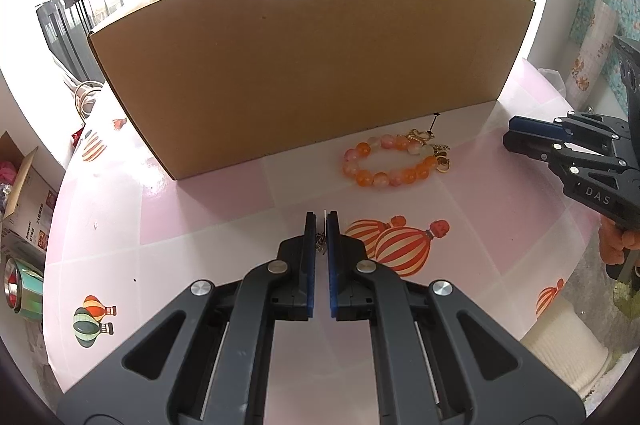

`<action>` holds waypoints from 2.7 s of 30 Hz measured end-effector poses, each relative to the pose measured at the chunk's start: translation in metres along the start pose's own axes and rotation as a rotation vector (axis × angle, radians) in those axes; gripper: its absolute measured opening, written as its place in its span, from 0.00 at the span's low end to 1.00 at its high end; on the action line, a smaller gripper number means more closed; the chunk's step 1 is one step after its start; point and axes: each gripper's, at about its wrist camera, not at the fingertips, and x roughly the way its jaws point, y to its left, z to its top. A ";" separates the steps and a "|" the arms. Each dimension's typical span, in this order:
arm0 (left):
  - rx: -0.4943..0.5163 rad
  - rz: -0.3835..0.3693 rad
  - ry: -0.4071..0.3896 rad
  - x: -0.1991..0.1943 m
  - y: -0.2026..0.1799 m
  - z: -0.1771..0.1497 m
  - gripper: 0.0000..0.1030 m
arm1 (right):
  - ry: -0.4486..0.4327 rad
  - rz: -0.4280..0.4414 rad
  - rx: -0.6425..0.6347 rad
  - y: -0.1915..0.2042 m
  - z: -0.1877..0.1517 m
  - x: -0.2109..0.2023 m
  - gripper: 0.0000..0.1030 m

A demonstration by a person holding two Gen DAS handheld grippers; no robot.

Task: Organize jewelry

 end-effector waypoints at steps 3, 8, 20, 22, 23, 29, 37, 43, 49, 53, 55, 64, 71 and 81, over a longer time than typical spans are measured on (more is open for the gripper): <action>-0.002 -0.001 -0.001 0.000 0.000 0.000 0.04 | -0.008 0.006 -0.012 0.001 0.000 0.000 0.12; -0.001 0.000 -0.002 0.000 0.001 0.000 0.04 | -0.020 0.008 0.002 0.000 -0.001 0.000 0.12; -0.015 -0.002 -0.017 -0.002 0.003 0.000 0.04 | -0.041 0.000 0.044 0.002 0.000 -0.008 0.12; -0.030 -0.020 -0.031 -0.006 0.006 0.000 0.04 | -0.049 -0.003 0.047 0.004 0.001 -0.012 0.12; -0.039 -0.029 -0.037 -0.008 0.008 0.001 0.04 | -0.055 -0.004 0.048 0.004 0.001 -0.015 0.12; -0.055 -0.060 -0.127 -0.042 0.019 0.017 0.04 | -0.115 0.000 0.037 0.014 0.019 -0.038 0.12; -0.062 -0.134 -0.314 -0.102 0.036 0.071 0.04 | -0.241 0.065 0.020 0.022 0.072 -0.067 0.12; -0.053 -0.165 -0.298 -0.078 0.040 0.123 0.04 | -0.248 0.094 0.012 0.018 0.114 -0.052 0.12; -0.074 -0.185 -0.173 -0.016 0.040 0.166 0.04 | -0.148 0.091 0.024 0.008 0.149 -0.011 0.12; -0.098 -0.168 -0.105 0.015 0.037 0.179 0.05 | -0.085 0.089 0.043 0.001 0.163 0.013 0.12; -0.111 -0.163 -0.089 0.022 0.036 0.181 0.11 | -0.072 0.071 0.054 -0.003 0.167 0.019 0.14; -0.126 -0.163 -0.112 0.020 0.039 0.181 0.29 | -0.096 0.074 0.112 -0.019 0.163 0.016 0.34; -0.159 -0.150 -0.154 -0.001 0.049 0.176 0.29 | -0.139 0.062 0.148 -0.030 0.156 -0.006 0.36; -0.137 -0.099 -0.214 -0.058 0.053 0.128 0.29 | -0.210 0.061 0.187 -0.031 0.126 -0.064 0.45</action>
